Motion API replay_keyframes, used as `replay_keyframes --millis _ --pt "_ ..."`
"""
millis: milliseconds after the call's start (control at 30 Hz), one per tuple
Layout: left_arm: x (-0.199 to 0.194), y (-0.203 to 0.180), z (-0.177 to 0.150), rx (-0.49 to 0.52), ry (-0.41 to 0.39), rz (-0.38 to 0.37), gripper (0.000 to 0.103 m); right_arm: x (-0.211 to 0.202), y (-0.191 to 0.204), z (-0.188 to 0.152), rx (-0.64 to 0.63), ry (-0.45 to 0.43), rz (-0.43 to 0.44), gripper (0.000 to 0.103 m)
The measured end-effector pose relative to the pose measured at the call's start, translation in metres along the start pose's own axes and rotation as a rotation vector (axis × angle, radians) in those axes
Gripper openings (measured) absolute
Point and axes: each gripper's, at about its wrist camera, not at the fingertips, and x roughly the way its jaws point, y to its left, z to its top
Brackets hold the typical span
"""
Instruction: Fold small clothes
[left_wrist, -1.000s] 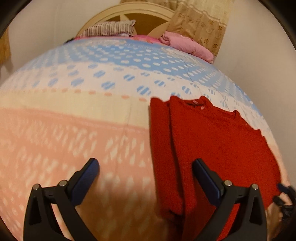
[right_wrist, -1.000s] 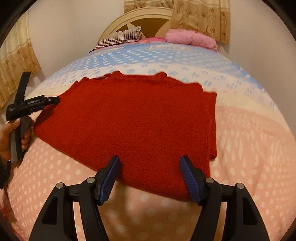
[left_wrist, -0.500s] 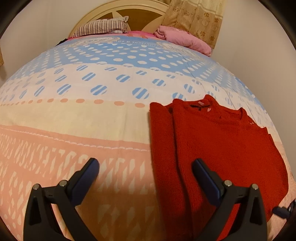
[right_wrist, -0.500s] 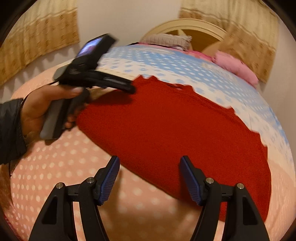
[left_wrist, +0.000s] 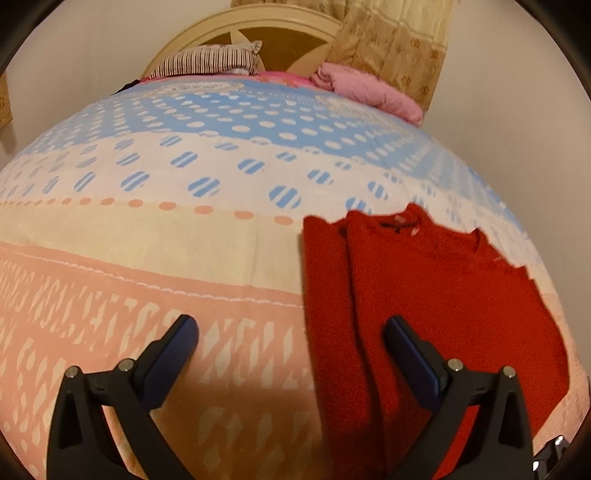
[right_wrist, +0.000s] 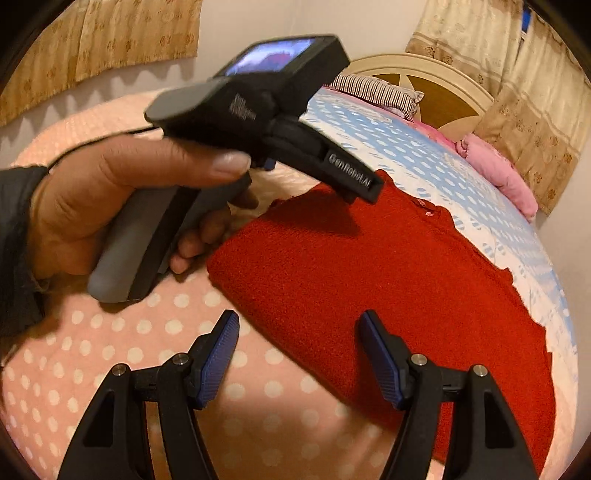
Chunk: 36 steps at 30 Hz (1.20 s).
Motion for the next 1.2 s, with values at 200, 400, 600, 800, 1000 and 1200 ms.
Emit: replay_keyframes --millis 200,400,600,800,1000,1200 --pt "0.003 0.004 0.004 -0.024 0.004 -0.075 0.103 0.004 0.006 0.005 -0.022 -0.004 -0.033 0.069" --pt "0.012 -0.012 0.008 0.045 0.036 -0.106 0.103 0.011 0.010 0.007 -0.034 -0.007 -0.062 0.068" --pt "0.019 -0.010 0.010 0.030 0.060 -0.132 0.091 0.012 0.016 0.009 -0.051 -0.016 -0.089 0.068" --pt "0.019 -0.010 0.011 0.018 0.060 -0.162 0.039 0.012 0.019 0.010 -0.079 -0.024 -0.110 0.065" --pt "0.015 -0.017 0.013 0.010 0.065 -0.179 0.017 0.004 0.015 0.011 -0.057 -0.043 -0.054 0.020" --pt "0.005 -0.016 0.021 -0.061 0.048 -0.234 0.016 -0.017 -0.007 0.007 0.046 -0.104 0.022 0.011"
